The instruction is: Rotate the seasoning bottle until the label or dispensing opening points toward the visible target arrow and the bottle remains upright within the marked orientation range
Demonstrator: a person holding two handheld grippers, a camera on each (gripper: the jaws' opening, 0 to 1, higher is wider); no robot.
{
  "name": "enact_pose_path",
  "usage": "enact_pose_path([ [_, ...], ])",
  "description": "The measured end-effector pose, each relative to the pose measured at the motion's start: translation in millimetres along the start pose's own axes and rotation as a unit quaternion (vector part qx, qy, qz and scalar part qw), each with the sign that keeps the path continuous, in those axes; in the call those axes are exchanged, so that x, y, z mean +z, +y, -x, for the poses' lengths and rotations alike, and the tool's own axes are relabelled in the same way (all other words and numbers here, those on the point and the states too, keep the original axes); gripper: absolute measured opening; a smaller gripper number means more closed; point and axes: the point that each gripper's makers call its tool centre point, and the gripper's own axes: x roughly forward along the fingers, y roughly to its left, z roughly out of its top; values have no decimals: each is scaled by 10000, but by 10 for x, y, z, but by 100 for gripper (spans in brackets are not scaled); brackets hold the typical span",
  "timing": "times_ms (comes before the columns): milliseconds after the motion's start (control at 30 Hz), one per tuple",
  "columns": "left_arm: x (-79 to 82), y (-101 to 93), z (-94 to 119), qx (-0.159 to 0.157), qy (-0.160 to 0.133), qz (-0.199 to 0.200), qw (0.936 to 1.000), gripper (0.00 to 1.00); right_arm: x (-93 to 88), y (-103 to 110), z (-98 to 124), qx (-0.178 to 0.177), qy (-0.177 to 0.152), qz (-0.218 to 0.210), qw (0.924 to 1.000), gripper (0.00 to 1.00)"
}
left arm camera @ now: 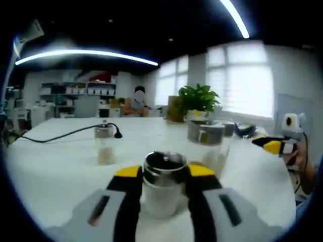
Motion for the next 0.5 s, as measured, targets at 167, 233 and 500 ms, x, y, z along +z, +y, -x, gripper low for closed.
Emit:
enact_pose_path([
  [167,-1,-4,9,-187,69,-44,9998,35,-17,-1,-7,11,4,-48,10000,31],
  [233,-8,-28,9,-412,154,-98,9990,35,-30,-4,-12,16,-13,-98,9999,31],
  [500,-10,-53,3,-1154,203,-156,9930,35,-45,27,-43,55,36,-65,10000,31],
])
